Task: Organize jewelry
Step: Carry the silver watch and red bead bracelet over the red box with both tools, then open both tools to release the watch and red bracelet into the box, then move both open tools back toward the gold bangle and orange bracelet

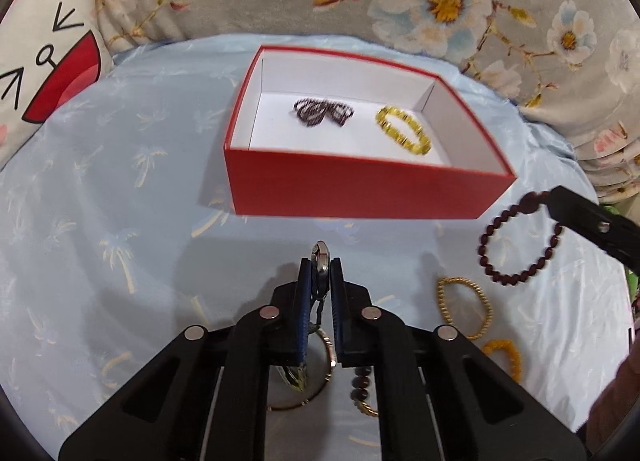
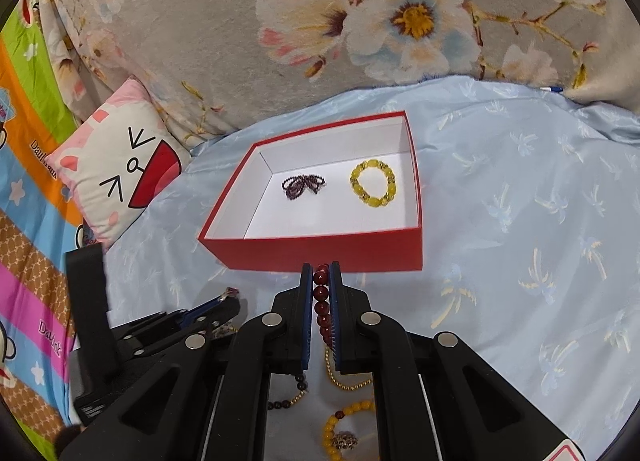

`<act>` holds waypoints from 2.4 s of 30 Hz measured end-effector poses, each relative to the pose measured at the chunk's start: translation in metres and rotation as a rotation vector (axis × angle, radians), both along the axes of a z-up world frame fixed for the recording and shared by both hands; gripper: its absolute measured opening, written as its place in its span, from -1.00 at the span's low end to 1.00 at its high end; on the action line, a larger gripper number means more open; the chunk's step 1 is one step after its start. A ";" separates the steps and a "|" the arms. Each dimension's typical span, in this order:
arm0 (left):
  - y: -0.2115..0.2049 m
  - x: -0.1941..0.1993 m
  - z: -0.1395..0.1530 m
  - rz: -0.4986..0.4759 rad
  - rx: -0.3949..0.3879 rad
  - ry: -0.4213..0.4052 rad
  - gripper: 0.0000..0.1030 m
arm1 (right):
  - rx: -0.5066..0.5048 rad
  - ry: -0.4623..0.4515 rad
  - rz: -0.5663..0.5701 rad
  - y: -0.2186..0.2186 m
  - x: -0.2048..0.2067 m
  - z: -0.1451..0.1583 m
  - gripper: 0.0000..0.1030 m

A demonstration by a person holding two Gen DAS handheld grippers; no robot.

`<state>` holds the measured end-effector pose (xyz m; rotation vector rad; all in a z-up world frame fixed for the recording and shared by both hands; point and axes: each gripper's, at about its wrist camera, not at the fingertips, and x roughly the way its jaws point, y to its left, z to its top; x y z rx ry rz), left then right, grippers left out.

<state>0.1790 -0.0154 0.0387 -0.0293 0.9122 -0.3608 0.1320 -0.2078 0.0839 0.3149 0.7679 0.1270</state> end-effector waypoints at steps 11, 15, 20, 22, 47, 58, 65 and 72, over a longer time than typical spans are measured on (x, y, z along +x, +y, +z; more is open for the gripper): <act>-0.016 0.038 0.086 -0.050 -0.051 -0.152 -0.83 | -0.036 -0.110 -0.003 -0.005 0.043 0.047 -0.85; -0.027 0.066 0.086 -0.037 -0.040 -0.171 -0.83 | -0.036 -0.118 -0.004 -0.003 0.068 0.047 -0.85; -0.036 0.097 0.063 -0.019 -0.021 -0.147 -0.83 | -0.027 -0.067 -0.004 -0.003 0.095 0.022 -0.85; -0.037 0.104 0.053 -0.015 -0.018 -0.128 -0.83 | -0.024 -0.032 -0.004 -0.004 0.104 0.007 -0.85; -0.006 0.049 0.043 0.091 0.057 -0.182 -0.12 | -0.131 -0.052 -0.070 0.000 0.037 -0.004 0.00; 0.020 -0.008 0.008 0.119 0.055 -0.086 -0.05 | -0.105 0.029 -0.063 0.002 -0.025 -0.031 0.00; 0.022 -0.034 -0.010 0.115 0.077 -0.055 0.01 | -0.124 0.080 -0.057 0.009 -0.053 -0.051 0.00; 0.028 -0.056 -0.023 0.097 0.083 -0.031 0.02 | -0.131 0.120 -0.057 0.011 -0.077 -0.067 0.00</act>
